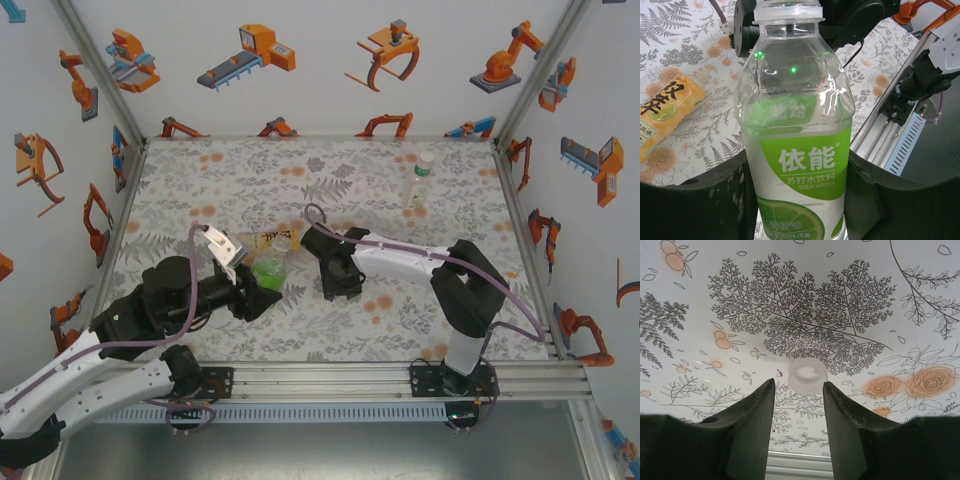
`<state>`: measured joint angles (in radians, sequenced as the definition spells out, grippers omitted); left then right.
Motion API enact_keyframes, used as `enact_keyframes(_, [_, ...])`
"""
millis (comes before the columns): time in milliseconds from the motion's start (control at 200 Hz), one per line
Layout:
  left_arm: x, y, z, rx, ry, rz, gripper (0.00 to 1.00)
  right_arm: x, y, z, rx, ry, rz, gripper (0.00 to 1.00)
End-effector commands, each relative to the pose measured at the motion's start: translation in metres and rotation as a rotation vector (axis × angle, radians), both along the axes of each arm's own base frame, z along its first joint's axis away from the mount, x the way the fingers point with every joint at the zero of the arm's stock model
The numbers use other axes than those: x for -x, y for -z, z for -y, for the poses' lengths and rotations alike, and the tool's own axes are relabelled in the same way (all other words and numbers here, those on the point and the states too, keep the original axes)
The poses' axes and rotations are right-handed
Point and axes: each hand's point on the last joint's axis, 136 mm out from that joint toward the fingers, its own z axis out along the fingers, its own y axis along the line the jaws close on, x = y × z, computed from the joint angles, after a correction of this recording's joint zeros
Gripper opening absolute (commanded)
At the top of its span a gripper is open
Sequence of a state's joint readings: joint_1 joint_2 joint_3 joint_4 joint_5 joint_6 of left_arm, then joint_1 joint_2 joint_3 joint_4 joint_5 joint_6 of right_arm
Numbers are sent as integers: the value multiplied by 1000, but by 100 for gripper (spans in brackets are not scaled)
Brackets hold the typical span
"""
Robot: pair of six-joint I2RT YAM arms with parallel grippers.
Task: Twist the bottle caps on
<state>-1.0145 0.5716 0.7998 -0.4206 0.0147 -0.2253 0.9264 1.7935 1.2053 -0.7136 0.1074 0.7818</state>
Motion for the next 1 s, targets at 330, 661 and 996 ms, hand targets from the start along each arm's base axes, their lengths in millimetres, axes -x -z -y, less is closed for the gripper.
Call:
enact_keyframes(330, [-2,-2,-2,18,-22,-7,4,8,16,10,51,-2,-29,43])
enact_keyframes(661, [-3,-1,-2,14,-22,-9,4,9,19,10,55,-2,-33,43])
enact_keyframes(996, [-3,0,-1,16,-23,-14,4,0,-9,8,35,-2,23,43])
